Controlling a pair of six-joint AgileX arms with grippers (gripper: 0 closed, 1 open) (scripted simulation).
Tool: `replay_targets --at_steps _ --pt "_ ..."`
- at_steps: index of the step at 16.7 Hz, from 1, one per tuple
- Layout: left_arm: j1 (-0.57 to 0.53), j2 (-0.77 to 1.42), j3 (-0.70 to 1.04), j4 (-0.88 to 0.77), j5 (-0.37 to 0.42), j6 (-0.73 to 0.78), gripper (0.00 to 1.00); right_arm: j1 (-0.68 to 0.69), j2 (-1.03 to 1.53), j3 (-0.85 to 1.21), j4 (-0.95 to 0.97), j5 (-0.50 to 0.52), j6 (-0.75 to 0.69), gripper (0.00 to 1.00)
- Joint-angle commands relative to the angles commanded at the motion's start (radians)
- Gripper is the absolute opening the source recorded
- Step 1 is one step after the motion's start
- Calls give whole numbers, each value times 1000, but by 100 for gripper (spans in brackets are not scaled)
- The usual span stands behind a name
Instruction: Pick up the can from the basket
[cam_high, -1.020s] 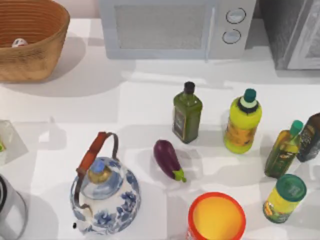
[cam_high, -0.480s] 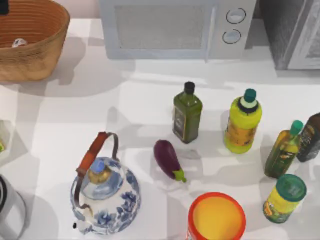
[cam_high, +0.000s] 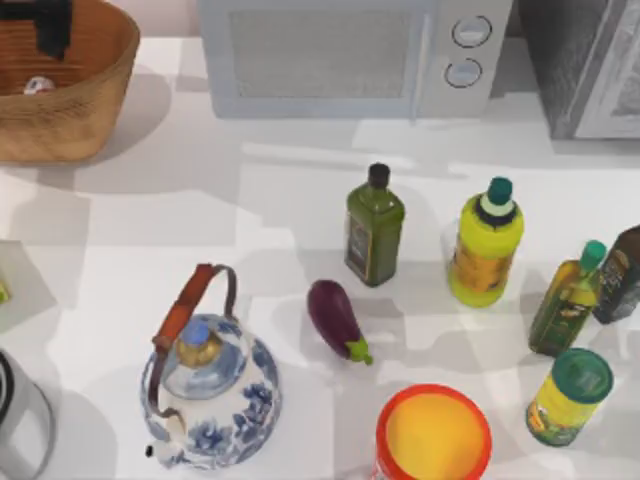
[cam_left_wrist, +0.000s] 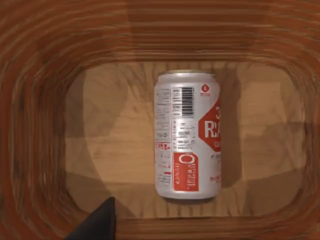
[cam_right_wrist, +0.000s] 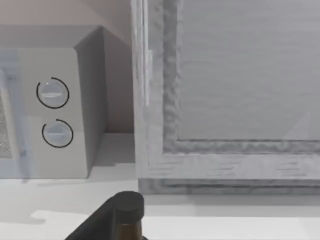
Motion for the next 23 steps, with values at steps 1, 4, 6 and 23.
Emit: replay_targets --at_steps 1,4,6,23 --pt "3 63 60 -28 -1 4 100 0 0 0 0 0 0 100" --pt "11 199 192 -91 -4 14 100 0 0 0 0 0 0 100" --pt "14 238 230 -109 -5 17 100 0 0 0 0 0 0 100" --pt "5 357 223 14 -6 9 100 0 0 0 0 0 0 100"
